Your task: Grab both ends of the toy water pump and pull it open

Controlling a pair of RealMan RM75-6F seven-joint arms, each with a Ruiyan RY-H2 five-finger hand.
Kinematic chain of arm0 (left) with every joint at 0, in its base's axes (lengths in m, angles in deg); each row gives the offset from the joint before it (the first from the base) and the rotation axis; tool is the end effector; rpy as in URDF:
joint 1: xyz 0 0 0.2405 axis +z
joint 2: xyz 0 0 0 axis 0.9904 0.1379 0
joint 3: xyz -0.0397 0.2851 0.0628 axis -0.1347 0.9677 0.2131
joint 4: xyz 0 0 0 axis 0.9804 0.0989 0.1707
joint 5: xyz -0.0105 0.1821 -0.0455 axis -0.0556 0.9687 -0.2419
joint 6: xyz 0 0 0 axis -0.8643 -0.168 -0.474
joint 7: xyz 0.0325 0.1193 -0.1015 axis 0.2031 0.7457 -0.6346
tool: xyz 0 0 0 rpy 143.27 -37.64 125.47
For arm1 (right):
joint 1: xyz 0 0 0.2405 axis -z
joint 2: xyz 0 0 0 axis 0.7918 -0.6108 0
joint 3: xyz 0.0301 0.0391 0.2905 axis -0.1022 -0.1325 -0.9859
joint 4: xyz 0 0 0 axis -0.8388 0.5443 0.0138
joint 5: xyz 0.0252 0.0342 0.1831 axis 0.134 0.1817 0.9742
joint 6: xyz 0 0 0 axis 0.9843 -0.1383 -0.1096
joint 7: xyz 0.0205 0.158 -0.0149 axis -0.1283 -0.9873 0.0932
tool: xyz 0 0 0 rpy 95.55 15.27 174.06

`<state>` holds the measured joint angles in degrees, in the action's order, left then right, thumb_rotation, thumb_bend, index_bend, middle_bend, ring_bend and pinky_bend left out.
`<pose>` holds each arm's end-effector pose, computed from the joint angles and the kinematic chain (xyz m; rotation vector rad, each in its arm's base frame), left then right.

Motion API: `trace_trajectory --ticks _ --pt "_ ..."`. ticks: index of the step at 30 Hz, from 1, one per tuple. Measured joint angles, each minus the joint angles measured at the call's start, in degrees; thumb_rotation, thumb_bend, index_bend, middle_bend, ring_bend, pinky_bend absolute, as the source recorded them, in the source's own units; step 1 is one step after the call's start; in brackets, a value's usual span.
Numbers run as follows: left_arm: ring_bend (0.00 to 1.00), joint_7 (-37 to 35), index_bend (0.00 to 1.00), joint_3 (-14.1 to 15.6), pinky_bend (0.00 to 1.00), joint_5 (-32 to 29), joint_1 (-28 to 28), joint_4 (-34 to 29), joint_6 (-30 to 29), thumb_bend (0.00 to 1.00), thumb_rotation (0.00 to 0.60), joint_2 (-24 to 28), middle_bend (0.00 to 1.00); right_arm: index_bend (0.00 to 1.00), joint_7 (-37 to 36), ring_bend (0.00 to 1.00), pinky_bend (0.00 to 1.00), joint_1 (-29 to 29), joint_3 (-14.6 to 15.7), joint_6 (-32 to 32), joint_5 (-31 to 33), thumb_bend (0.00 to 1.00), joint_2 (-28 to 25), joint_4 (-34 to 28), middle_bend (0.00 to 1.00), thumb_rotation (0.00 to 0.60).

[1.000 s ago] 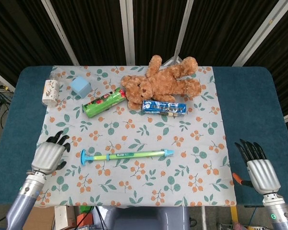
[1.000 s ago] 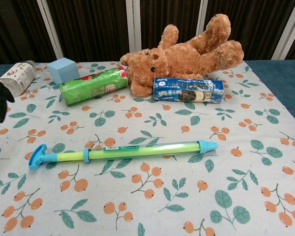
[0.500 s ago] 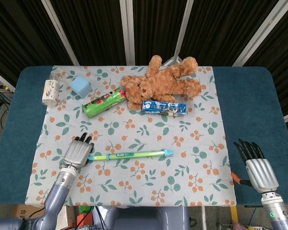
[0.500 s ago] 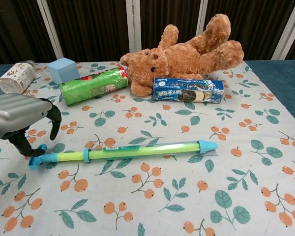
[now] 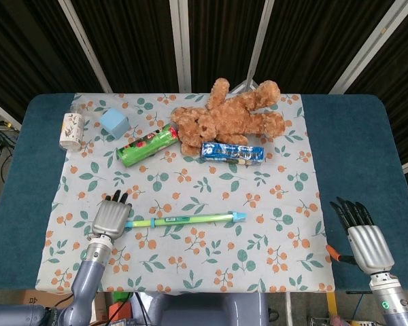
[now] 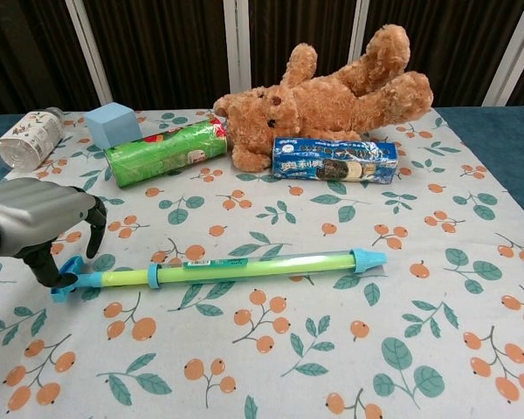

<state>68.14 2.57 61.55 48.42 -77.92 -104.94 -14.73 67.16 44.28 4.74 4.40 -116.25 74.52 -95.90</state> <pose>-0.2047 0.2997 -0.0095 -1.8041 -0.7920 -0.3785 -0.3230 -0.2047 0.1645 1.5627 -0.9672 0.9167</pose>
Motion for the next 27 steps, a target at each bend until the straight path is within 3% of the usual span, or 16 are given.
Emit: trace_trajectory --ticks 22,27 --pt "0.1 0.27 0.48 2.17 0.28 -4.13 -2.78 2.76 -2.66 0.44 0.6 -3.92 0.13 0.0 -1.61 0.0 0.0 -0.14 0.46 0.25 -0.32 0.25 -0.28 -0.34 0.0 0.6" --pt "0.1 -0.14 0.54 2.49 0.28 -4.27 -3.08 3.11 -3.19 0.48 0.6 -4.25 0.14 0.0 -1.85 0.0 0.0 -0.15 0.52 0.12 -0.49 0.25 -0.3 -0.29 0.0 0.6"
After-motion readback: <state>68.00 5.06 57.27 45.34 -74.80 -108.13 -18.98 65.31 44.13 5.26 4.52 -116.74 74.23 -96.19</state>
